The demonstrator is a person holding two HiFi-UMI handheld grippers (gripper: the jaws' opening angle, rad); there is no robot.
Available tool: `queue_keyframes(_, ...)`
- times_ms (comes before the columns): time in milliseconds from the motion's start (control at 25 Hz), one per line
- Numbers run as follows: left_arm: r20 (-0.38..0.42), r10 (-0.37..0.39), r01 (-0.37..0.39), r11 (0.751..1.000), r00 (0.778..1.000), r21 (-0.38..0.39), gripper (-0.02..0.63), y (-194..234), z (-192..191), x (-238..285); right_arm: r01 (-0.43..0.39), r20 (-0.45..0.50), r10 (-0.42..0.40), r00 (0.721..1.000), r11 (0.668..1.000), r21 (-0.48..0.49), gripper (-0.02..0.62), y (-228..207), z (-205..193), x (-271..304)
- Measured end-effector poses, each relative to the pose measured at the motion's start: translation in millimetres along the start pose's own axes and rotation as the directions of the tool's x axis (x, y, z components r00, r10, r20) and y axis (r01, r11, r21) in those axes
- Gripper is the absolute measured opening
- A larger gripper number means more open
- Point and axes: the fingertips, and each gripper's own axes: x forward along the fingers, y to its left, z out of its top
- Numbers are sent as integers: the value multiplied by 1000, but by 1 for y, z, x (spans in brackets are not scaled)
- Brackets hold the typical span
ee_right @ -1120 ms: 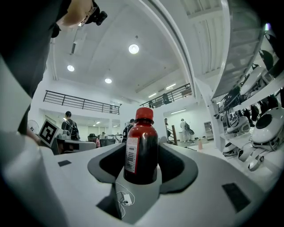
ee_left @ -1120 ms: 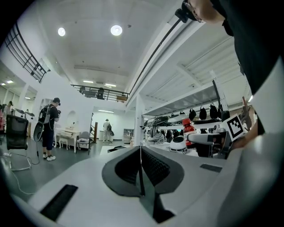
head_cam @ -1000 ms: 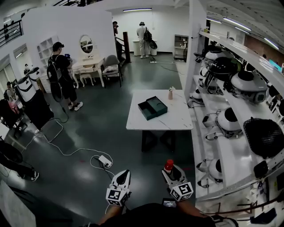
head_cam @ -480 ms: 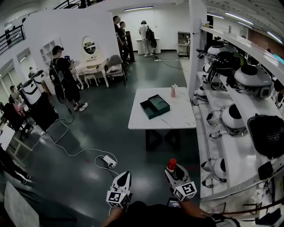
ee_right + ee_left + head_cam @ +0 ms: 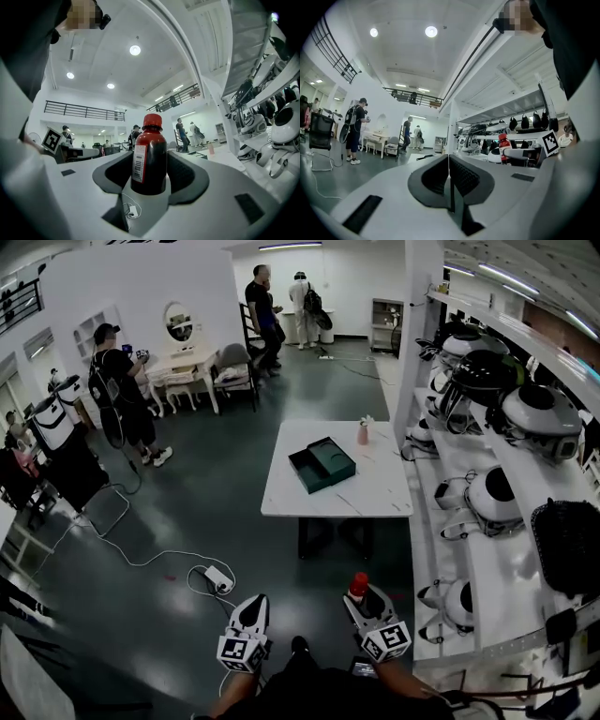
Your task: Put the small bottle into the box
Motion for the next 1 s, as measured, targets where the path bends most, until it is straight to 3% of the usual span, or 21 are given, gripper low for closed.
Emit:
queue_keyframes(160,25,-14,14,1000,1000,1,17,29,14,40,-3,1,3,1000,999,-49,236,-14,13,43)
queue_keyframes(520,57,-72,72,997,996,-6,17,96,43,127,55,27,-54,998,998,-42,236,-50,31,143)
queue_keyframes(680,73,-102,103,995,992,-15,17,117,38,157,65,26,-64,998,997,-47,236,-61,27,173)
queue_keyframes(840,64,-95,99,993,993,-59,17,138,29,183,83,-21,-84,996,996,-38,236,-77,13,189)
queue_keyframes(1000,47,-94,96,994,994,-55,17,156,20,217,107,-39,-107,993,994,-13,236,-109,2,215)
